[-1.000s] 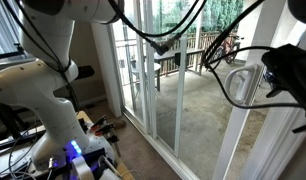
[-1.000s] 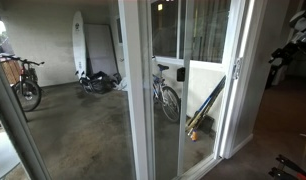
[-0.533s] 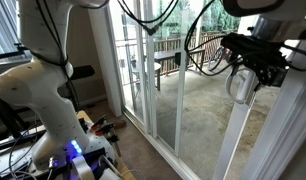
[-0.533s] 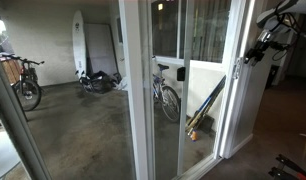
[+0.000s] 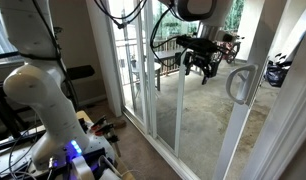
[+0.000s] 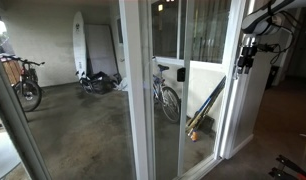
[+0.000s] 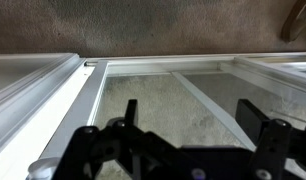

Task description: Slide the glass door to the right

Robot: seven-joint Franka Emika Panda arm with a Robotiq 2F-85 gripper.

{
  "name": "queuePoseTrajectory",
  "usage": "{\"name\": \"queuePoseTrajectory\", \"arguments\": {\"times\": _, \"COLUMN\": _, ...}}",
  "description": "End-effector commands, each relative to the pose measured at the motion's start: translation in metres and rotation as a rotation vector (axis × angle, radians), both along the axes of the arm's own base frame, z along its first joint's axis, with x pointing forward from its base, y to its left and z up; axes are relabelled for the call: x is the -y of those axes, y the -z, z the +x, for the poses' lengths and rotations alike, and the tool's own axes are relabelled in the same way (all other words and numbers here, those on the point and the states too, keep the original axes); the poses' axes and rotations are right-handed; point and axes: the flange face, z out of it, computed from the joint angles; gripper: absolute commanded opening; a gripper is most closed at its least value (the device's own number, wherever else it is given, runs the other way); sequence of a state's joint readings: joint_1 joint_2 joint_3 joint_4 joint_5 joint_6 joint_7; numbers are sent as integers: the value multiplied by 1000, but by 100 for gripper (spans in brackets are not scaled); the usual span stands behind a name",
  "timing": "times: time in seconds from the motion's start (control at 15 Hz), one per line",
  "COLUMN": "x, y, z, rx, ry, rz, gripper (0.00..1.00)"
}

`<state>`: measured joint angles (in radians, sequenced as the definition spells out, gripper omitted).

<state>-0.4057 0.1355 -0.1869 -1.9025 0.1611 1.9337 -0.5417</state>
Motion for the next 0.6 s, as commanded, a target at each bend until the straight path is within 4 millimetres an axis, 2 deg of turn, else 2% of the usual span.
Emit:
{"name": "queuePoseTrajectory", "arguments": {"times": 0.0, "x": -80, "y": 10, "z": -23, "rx": -24, "ry": -20, "rz": -33, "gripper": 100}}
{"name": "queuePoseTrajectory", "arguments": {"times": 0.2, "x": -157, "y": 26, "z": -25, "rx": -46, "ry": -26, "rz": -28, "gripper": 100}}
{"name": "queuePoseTrajectory", "arguments": {"times": 0.27, "x": -121, "y": 23, "z": -8, "rx": -57, "ry": -37, "rz": 4, "gripper": 100}}
{"name": "queuePoseTrajectory", "arguments": {"times": 0.33, "x": -144, "y": 27, "z": -10, "rx": -61, "ry": -39, "rz": 2, "gripper": 100}}
{"name": "queuePoseTrajectory", "arguments": {"times": 0.4, "x": -158, "y": 29, "z": -12, "rx": -63, "ry": -42, "rz": 0, "gripper": 100}}
{"name": "queuePoseTrajectory", "arguments": {"times": 0.53, "x": -164, "y": 29, "z": -15, "rx": -61, "ry": -43, "rz": -2, "gripper": 100}}
